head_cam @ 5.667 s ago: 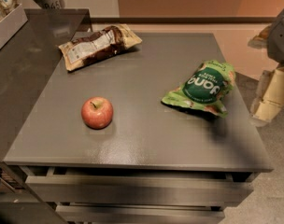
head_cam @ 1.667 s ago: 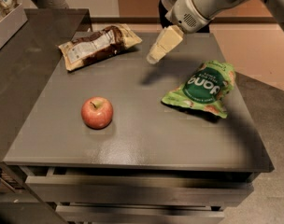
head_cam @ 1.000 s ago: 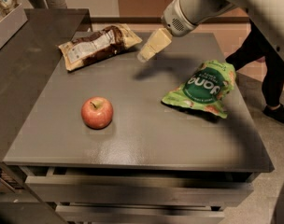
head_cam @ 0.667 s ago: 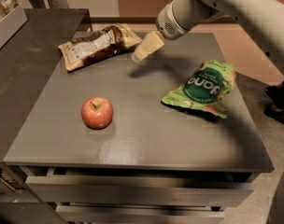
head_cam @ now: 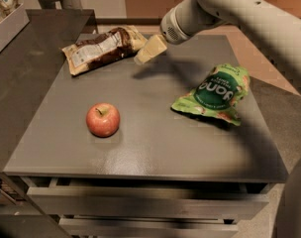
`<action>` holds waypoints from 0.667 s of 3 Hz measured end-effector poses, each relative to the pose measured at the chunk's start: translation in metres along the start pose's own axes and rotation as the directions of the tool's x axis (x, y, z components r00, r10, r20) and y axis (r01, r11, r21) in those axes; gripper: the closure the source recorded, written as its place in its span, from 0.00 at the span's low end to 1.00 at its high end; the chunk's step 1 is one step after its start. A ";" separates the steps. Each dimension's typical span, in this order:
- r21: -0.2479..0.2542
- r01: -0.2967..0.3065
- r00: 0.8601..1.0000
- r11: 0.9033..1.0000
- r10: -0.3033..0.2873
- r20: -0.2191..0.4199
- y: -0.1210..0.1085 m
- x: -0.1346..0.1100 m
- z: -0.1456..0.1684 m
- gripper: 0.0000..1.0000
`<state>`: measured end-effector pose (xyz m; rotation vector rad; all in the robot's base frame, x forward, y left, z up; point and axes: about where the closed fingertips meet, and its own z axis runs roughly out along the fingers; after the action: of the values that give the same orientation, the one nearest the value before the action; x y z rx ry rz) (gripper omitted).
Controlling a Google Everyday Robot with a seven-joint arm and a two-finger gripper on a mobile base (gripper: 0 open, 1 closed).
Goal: Move brown chip bag near apple
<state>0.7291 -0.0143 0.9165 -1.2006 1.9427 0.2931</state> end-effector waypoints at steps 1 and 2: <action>-0.006 -0.042 0.999 0.999 0.042 0.025 -0.011 -0.007 0.031 0.00; -0.014 -0.067 0.997 0.998 0.068 0.037 -0.017 -0.010 0.047 0.00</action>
Offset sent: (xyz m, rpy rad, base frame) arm 0.1109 0.0569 -0.0703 0.1457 0.0920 -0.0164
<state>0.7698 0.0098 0.8972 -1.1312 1.9542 0.3607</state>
